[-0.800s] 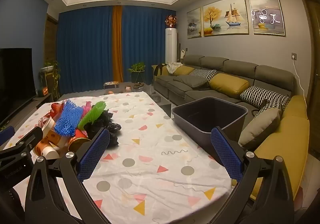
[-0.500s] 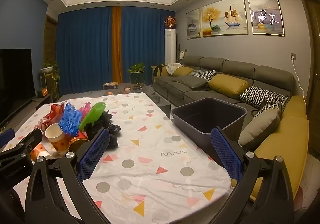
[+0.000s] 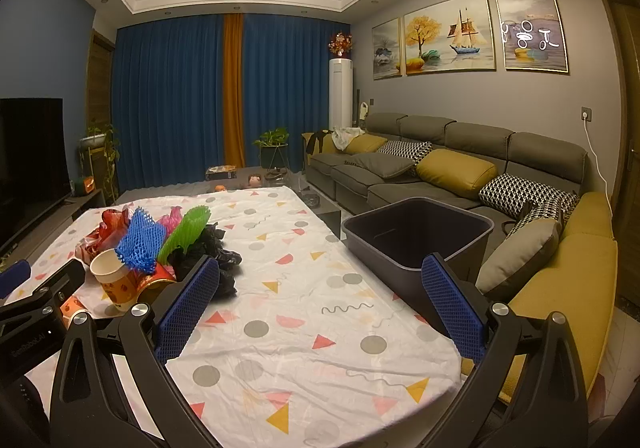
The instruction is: Collect trash
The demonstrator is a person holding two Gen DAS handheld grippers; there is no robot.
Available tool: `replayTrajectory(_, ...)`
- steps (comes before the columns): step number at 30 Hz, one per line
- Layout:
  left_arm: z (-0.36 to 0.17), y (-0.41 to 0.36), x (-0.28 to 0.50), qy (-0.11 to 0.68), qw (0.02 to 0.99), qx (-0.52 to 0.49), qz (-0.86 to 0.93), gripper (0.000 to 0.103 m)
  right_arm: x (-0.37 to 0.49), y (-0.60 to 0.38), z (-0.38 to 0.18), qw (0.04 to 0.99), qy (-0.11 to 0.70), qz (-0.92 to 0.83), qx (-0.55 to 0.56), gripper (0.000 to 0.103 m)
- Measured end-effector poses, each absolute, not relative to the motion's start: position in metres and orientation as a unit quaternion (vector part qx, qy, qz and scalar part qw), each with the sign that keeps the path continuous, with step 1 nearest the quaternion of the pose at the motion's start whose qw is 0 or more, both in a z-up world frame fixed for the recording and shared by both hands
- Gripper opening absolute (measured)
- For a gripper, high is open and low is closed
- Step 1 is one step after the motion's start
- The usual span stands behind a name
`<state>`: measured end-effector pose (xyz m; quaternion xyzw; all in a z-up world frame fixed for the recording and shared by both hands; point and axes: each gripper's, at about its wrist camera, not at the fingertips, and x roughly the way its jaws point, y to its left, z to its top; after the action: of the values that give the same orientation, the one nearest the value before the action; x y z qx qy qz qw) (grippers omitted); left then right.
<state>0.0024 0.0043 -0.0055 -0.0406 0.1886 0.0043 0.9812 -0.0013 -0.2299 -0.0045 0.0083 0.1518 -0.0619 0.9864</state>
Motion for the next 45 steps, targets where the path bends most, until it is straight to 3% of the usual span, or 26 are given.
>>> replayTrajectory(45, -0.0051, 0.0056, 0.0023, 0.189, 0.981, -0.043, 0.003, 0.097, -0.0034, -0.2335, -0.0053, 0.986, 0.153, -0.064, 0.012, 0.098)
